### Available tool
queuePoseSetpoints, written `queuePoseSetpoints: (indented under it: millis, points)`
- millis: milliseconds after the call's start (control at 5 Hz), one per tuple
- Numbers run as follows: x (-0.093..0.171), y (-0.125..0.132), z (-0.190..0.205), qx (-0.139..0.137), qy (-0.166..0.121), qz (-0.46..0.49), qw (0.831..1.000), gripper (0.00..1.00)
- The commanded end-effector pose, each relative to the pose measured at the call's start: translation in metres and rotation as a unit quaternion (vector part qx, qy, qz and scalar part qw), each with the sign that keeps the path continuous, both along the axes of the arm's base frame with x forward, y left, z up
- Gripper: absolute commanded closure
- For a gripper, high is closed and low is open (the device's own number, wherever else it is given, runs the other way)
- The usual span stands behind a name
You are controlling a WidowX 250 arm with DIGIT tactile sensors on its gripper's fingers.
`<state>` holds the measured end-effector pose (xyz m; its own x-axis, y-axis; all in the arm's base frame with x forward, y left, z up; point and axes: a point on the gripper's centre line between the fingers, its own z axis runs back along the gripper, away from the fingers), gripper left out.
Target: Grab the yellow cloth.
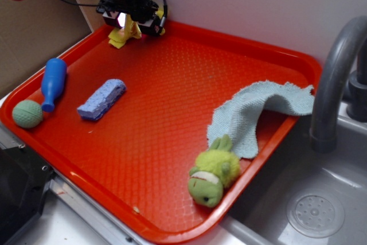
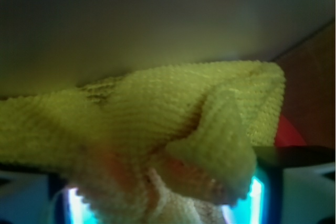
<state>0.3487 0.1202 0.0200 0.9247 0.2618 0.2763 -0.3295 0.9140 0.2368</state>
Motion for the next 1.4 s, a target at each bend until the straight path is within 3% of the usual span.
queuePoseSetpoints:
  millis: [0, 200, 400, 600, 800, 1200]
  points:
    - [-0.015, -0.015, 0.043, -0.037, -0.009, -0.015, 0.999, 1.00]
    - [-0.038, -0.046, 0.093, -0.084, -0.055, -0.046, 0.994, 1.00]
    - [-0.059, -0.089, 0.144, -0.114, -0.062, -0.086, 0.988, 1.00]
    - [-0.074, -0.134, 0.176, -0.138, -0.022, -0.165, 0.976, 1.00]
    - [-0.083, -0.163, 0.175, -0.143, 0.009, -0.206, 0.968, 1.00]
    - [-0.098, -0.166, 0.157, -0.144, 0.017, -0.196, 0.970, 1.00]
